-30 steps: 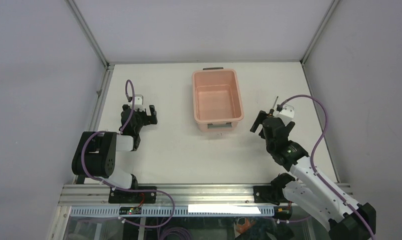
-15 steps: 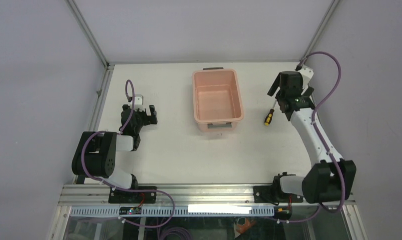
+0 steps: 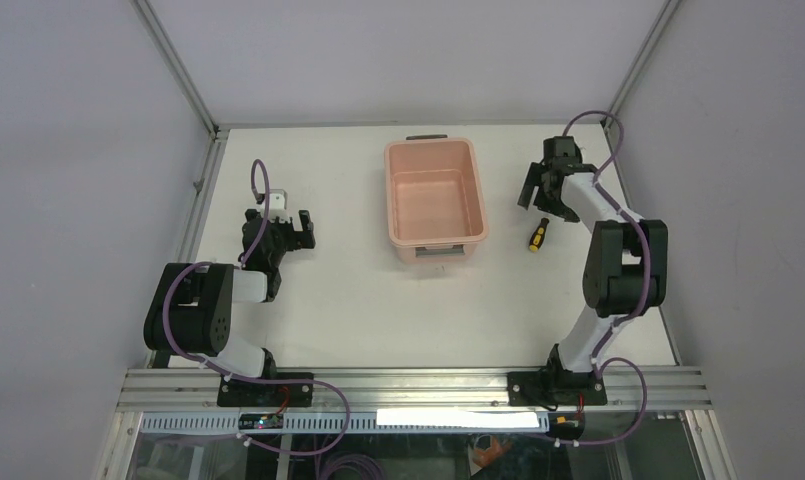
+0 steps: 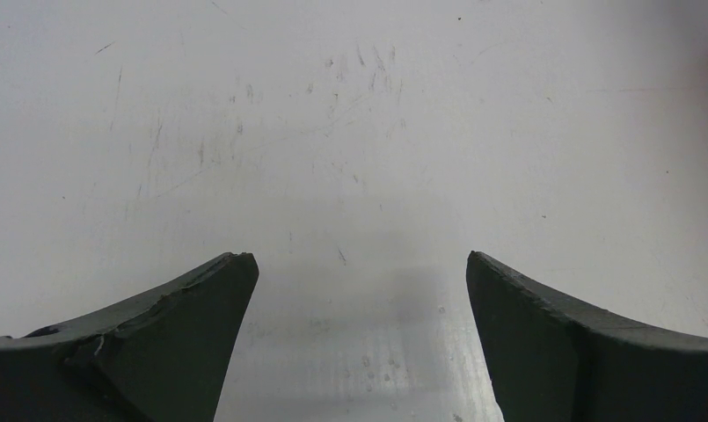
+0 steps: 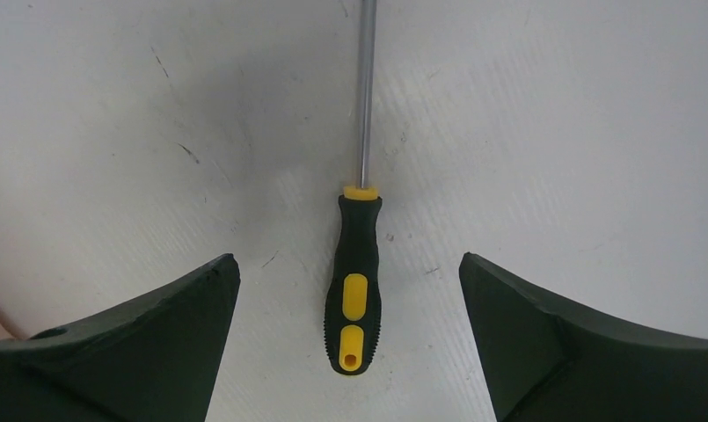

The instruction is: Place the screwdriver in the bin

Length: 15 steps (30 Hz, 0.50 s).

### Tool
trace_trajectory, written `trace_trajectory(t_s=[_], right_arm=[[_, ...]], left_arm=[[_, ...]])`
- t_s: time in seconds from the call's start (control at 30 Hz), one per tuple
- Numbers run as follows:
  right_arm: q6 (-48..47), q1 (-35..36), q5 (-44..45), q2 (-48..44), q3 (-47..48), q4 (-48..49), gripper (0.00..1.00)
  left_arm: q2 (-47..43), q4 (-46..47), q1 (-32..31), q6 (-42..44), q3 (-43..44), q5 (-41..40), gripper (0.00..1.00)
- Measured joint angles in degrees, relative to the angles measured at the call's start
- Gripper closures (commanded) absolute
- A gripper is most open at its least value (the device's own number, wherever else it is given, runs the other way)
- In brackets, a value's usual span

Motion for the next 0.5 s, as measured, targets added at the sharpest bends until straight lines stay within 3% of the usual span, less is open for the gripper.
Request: trace_trajectory(t_s=[0.17,0.27,0.43,0.5], right_arm=[[0.4,-0.1,-2.6,5.7,0.9,-1.8,0.02],[1.2,-0.2,-4.3,7.8,0.9,-2.2,0.09],[3.6,-0.4,-6.8,9.8,1.0,-2.8,0.33],[4.3,-0.4,-7.1,9.8,1.0,-2.8,0.61]], left_arm=[[0.0,0.0,0.0,0.0,0.0,0.0,0.01],[0.0,0.0,0.0,0.0,0.0,0.0,0.01],[0.0,0.0,0.0,0.0,0.0,0.0,0.01],[0.0,0.0,0.0,0.0,0.0,0.0,0.01]])
